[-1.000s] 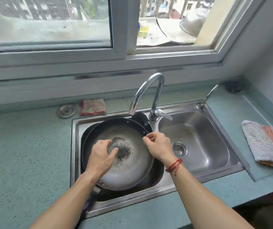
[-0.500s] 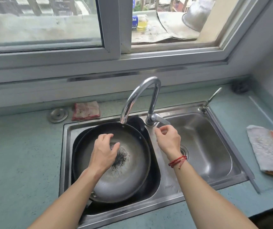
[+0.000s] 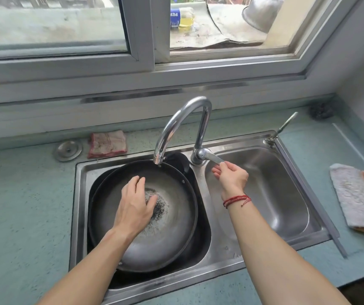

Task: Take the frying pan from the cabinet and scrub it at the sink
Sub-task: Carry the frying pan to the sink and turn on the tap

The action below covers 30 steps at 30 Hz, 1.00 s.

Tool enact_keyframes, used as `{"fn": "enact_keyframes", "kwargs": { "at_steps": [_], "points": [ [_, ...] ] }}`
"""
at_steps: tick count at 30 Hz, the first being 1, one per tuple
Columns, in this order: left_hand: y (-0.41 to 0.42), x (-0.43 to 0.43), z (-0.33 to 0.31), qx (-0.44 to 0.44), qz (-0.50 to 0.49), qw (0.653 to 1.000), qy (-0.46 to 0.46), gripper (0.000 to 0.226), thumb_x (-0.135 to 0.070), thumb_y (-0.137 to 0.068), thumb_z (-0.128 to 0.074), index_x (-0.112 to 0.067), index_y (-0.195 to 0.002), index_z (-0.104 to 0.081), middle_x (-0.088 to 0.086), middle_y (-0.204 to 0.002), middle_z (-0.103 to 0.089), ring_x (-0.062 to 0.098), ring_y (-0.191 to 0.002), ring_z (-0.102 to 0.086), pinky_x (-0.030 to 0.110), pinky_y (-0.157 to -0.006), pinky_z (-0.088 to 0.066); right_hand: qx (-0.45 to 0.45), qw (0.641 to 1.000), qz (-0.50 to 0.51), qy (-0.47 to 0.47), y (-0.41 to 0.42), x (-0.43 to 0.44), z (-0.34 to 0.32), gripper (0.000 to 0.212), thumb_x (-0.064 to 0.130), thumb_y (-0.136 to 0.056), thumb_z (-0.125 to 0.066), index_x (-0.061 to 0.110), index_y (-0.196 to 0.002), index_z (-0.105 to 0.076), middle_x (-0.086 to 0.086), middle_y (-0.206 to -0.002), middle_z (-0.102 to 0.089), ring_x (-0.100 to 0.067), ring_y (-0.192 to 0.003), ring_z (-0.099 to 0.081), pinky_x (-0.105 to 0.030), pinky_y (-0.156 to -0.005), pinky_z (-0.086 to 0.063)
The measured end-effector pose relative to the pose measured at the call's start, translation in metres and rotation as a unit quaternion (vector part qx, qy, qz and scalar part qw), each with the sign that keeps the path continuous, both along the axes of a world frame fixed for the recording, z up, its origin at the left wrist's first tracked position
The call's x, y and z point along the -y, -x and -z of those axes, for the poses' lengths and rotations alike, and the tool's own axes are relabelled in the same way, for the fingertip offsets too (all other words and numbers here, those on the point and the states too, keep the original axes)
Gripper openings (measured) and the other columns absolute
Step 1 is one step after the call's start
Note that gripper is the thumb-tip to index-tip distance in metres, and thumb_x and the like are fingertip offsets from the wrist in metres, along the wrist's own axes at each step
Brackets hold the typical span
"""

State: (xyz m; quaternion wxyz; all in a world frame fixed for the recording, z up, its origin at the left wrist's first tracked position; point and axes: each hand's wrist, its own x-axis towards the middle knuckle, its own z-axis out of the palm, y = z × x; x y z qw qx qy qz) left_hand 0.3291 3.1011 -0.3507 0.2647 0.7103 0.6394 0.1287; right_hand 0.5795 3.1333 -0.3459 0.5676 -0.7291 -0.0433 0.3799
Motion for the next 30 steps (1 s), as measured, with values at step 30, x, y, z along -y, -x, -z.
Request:
{"fn": "enact_keyframes", "kwargs": {
  "at_steps": [30],
  "points": [
    [0.023, -0.006, 0.013, -0.151, 0.048, 0.987, -0.025, 0.078, -0.054, -0.094, -0.046, -0.005, -0.152, -0.025, 0.016, -0.161, -0.019, 0.034, -0.148, -0.015, 0.05, -0.117, -0.024, -0.018, 0.999, 0.041, -0.002, -0.001, -0.004, -0.001, 0.004, 0.002, -0.09, -0.067, 0.003, -0.086, -0.067, -0.011, -0.069, -0.069, -0.015, -0.053, -0.067, -0.018, -0.047, -0.052]
  ]
}}
